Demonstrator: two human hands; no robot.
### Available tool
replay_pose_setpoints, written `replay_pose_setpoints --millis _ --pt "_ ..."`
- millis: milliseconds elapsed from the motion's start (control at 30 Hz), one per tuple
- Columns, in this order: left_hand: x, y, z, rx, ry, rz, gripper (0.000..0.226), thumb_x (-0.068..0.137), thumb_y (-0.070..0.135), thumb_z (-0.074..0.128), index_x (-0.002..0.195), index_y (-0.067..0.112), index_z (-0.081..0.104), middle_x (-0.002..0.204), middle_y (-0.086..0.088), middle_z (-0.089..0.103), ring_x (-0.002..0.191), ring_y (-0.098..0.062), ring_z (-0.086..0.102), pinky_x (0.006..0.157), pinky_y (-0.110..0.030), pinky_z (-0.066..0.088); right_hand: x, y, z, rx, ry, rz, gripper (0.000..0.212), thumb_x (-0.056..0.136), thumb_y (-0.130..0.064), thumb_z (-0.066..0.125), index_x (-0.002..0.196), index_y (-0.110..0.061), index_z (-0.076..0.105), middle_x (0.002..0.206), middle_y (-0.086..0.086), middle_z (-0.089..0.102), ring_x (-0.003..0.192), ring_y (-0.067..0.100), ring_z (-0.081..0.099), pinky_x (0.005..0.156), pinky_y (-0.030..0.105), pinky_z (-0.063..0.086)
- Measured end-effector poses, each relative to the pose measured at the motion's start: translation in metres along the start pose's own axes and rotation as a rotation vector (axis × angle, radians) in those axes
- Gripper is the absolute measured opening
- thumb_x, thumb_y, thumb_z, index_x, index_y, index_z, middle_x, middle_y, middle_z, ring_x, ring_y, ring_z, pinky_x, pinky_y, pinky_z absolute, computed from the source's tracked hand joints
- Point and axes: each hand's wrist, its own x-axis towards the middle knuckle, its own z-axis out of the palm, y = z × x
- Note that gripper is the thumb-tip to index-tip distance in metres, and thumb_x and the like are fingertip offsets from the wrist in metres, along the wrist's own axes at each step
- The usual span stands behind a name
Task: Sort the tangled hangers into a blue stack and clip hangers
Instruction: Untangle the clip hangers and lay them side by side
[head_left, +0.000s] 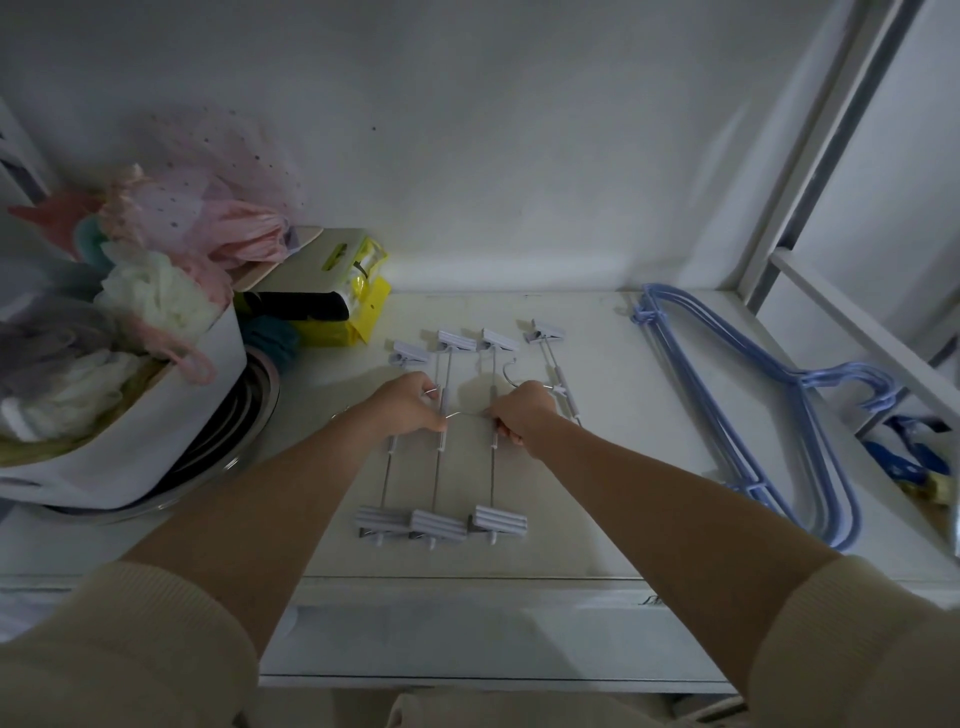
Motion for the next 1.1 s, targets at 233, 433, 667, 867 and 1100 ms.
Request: replay_pose_setpoints --millis 233,433,667,867,1100 --pt "0.002 -0.002 0.0 0.048 0.015 -0.048 0.044 0.069 0.025 0.078 0.107 0.017 0.055 0.119 -0.007 0.062 0.103 -0.021 0.058 0.078 -0.024 0.039 0.009 0.001 0.01 -0.018 0.012 -0.052 0.02 0.085 -0.018 0.06 0.07 -0.01 0.05 0.082 0.017 0.059 0.068 0.025 0.052 0.047 0.025 0.035" --pt "-0.002 0.006 -0.001 0.203 -0.002 -0.039 0.024 0.074 0.036 0.071 0.084 0.016 0.062 0.091 -0.008 0.061 0.093 -0.026 0.058 0.077 -0.029 0.044 0.01 0.003 0.012 -0.115 0.027 -0.102 0.015 0.088 -0.023 0.055 0.087 -0.009 0.052 0.085 0.014 0.056 0.075 0.025 0.052 0.066 0.031 0.043" --pt "-0.003 0.009 -0.009 0.039 0.177 -0.005 0.018 0.086 0.014 0.057 0.076 0.014 0.072 0.084 -0.015 0.073 0.087 -0.029 0.066 0.077 -0.029 0.051 0.005 0.004 0.004 -0.055 0.024 -0.077 0.007 0.087 -0.014 0.051 0.086 -0.008 0.048 0.091 0.015 0.055 0.079 0.026 0.053 0.06 0.029 0.04" --pt "0.0 0.0 -0.007 0.035 0.221 -0.023 0.014 0.081 0.018 0.067 0.086 0.01 0.077 0.095 -0.012 0.076 0.094 -0.028 0.069 0.086 -0.028 0.053 0.002 0.006 0.008 -0.079 0.013 -0.08 0.014 0.086 -0.021 0.057 0.089 -0.008 0.053 0.088 0.014 0.058 0.076 0.025 0.053 0.064 0.03 0.043" --pt "0.001 0.003 -0.003 0.067 0.273 -0.095 0.02 0.075 0.016 0.063 0.089 0.009 0.076 0.101 -0.011 0.074 0.1 -0.03 0.066 0.086 -0.033 0.054 0.004 0.006 0.007 -0.114 0.083 -0.109 0.017 0.086 -0.025 0.06 0.084 -0.011 0.05 0.087 0.012 0.059 0.079 0.024 0.058 0.07 0.032 0.048"
